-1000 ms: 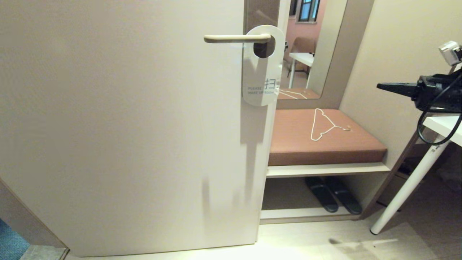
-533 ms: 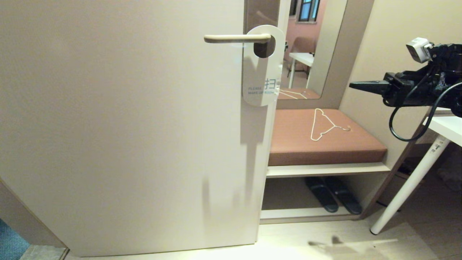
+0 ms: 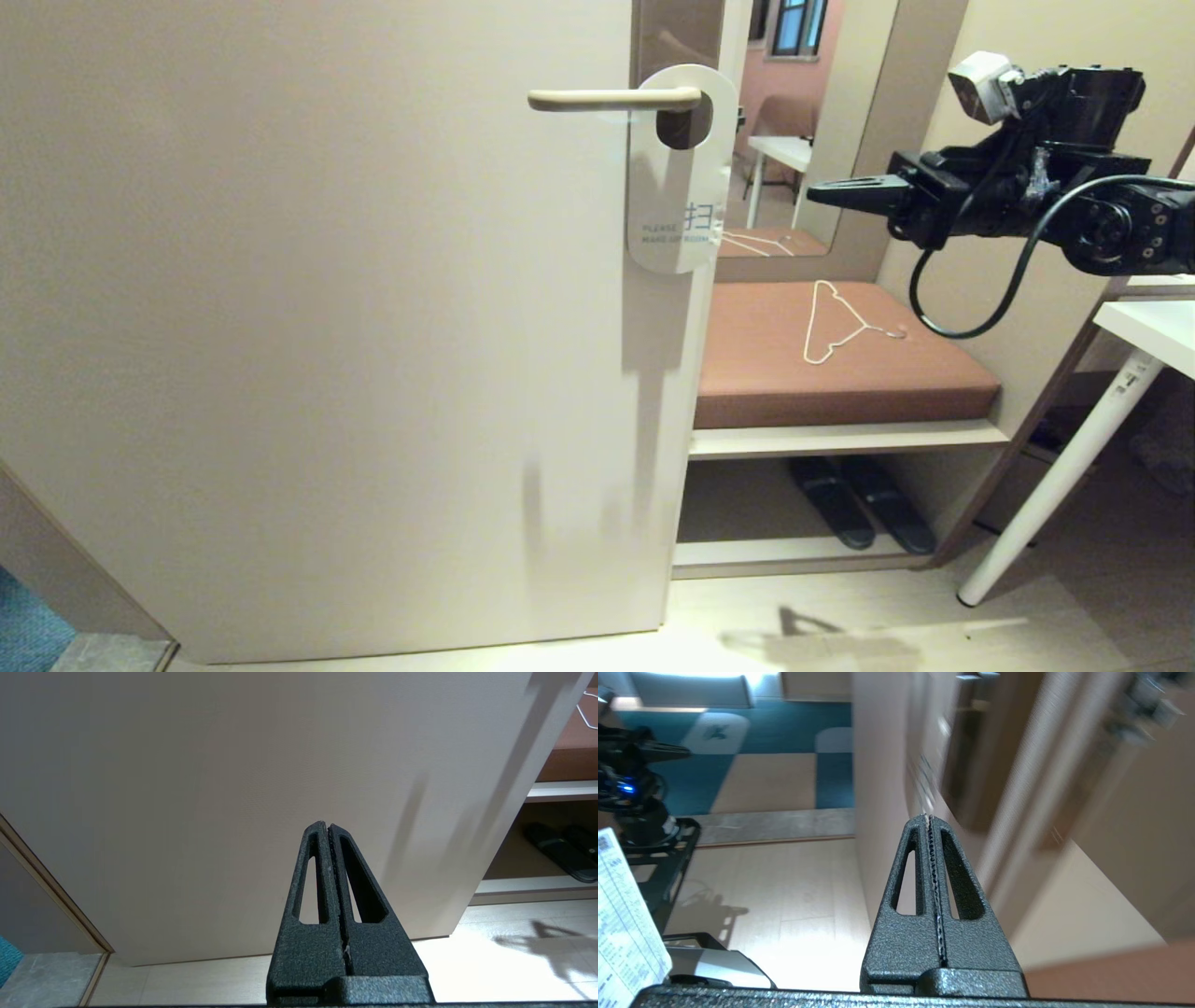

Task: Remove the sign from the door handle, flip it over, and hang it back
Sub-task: Take down the sign

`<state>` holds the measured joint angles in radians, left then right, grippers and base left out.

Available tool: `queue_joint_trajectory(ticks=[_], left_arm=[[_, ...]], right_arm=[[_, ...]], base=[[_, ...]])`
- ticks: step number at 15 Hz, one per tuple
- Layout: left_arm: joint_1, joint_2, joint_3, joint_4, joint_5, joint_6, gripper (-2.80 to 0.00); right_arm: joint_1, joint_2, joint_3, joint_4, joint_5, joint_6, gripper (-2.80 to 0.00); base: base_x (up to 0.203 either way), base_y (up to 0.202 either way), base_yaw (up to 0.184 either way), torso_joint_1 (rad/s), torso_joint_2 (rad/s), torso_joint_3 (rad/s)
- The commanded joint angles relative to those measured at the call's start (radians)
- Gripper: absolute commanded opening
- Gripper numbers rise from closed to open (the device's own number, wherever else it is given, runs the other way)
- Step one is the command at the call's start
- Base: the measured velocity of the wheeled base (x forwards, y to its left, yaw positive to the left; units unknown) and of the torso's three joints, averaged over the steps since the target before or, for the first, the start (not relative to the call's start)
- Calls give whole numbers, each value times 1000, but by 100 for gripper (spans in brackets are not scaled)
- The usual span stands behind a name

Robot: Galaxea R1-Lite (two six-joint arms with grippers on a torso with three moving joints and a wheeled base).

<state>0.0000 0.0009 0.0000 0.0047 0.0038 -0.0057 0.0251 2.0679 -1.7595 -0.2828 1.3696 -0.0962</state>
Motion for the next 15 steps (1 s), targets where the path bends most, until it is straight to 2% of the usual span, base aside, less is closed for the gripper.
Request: queue_joint_trajectory(ticks=[1, 15], left_arm=[[0, 1, 0, 0, 1, 0, -280], [0, 1, 0, 0, 1, 0, -280]], right_arm=[[51, 39, -45, -3, 6, 4, -280], [97, 134, -150, -9, 13, -2, -280]], base=[[0, 0, 0, 0, 0, 0], [0, 0, 0, 0, 0, 0]])
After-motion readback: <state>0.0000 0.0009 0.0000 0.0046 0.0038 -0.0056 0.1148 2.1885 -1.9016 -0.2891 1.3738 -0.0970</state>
